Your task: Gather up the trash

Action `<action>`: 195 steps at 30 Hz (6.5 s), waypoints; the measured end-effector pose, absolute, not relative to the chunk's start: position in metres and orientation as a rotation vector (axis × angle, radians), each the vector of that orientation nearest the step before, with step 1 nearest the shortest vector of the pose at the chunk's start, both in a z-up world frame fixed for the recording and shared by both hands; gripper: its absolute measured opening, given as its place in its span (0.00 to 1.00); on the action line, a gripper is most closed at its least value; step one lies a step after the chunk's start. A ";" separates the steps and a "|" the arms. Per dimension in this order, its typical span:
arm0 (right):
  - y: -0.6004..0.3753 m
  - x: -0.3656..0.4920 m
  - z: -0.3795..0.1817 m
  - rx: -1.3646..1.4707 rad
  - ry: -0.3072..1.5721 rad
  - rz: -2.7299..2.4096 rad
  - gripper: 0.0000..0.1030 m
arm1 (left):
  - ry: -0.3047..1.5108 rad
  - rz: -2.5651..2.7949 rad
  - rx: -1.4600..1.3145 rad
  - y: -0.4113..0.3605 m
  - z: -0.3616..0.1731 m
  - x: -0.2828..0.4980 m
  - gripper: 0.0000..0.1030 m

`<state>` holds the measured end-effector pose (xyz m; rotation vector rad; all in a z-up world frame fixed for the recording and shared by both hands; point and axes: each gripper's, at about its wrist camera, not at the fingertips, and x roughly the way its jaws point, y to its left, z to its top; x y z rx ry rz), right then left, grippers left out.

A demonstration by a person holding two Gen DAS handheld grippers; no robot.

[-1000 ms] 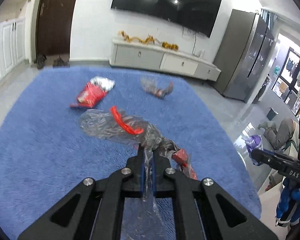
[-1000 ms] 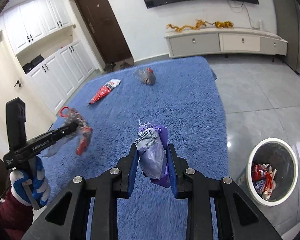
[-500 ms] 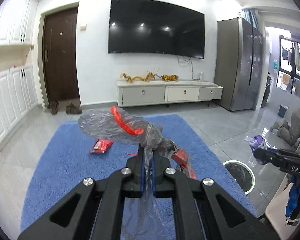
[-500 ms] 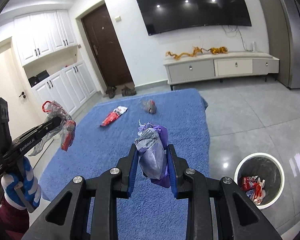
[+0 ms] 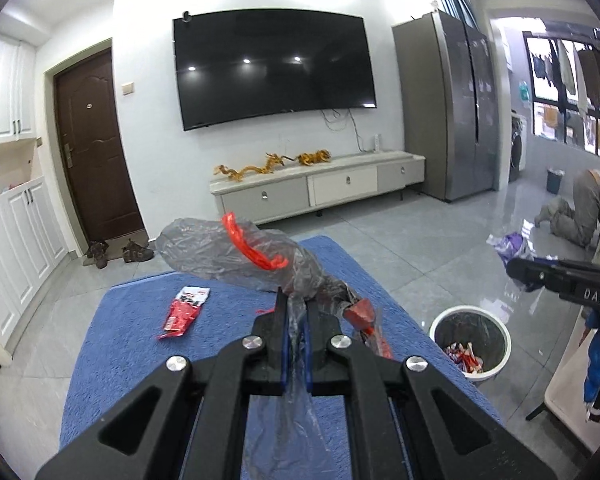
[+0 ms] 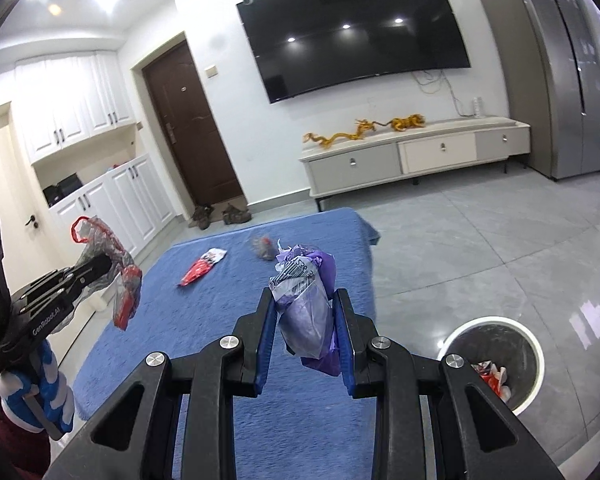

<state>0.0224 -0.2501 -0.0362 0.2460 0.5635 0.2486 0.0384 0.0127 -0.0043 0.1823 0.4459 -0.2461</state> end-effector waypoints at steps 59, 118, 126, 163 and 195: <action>-0.510 0.114 -0.270 0.583 0.887 -0.257 0.44 | 0.958 -0.760 0.324 -0.359 -0.173 0.220 0.51; -0.229 0.021 0.036 -0.010 0.424 0.007 0.97 | 0.276 -0.279 0.056 -0.017 0.028 0.026 0.81; -0.179 0.074 0.007 -0.026 0.519 0.124 0.98 | 0.473 -0.186 0.000 0.059 -0.036 0.083 0.81; -0.077 0.359 -0.176 0.201 0.877 0.430 0.17 | 0.874 -0.088 -0.063 0.182 -0.176 0.309 0.36; -0.297 0.105 -0.096 0.362 0.617 0.187 0.16 | 0.740 -0.538 0.209 -0.046 -0.066 0.135 0.07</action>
